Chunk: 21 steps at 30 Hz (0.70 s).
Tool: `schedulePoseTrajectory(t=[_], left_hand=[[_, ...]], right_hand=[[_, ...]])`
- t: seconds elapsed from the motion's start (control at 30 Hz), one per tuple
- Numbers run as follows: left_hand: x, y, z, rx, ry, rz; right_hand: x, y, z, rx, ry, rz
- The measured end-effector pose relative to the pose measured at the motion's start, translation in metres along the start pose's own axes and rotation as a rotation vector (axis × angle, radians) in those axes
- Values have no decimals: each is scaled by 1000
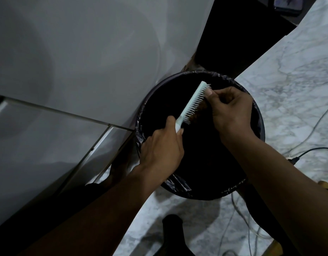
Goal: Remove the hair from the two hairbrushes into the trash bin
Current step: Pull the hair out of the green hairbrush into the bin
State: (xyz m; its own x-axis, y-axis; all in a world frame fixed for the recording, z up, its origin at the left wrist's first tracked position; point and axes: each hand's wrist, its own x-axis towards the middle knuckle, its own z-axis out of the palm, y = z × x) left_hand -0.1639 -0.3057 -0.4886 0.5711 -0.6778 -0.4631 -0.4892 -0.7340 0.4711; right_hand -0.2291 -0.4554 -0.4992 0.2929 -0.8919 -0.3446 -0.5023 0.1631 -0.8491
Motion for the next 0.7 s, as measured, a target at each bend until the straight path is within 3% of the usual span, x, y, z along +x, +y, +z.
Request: schedulePoseTrajectory(t=[0.4,0.7], left_hand=[[7,-2,-2,-193,-10,-74],[9,-5,-2,-116,-5,-149]], right_hand=[[0,-3,4,236,-55,168],[-15,-7,6,121,-402,61]])
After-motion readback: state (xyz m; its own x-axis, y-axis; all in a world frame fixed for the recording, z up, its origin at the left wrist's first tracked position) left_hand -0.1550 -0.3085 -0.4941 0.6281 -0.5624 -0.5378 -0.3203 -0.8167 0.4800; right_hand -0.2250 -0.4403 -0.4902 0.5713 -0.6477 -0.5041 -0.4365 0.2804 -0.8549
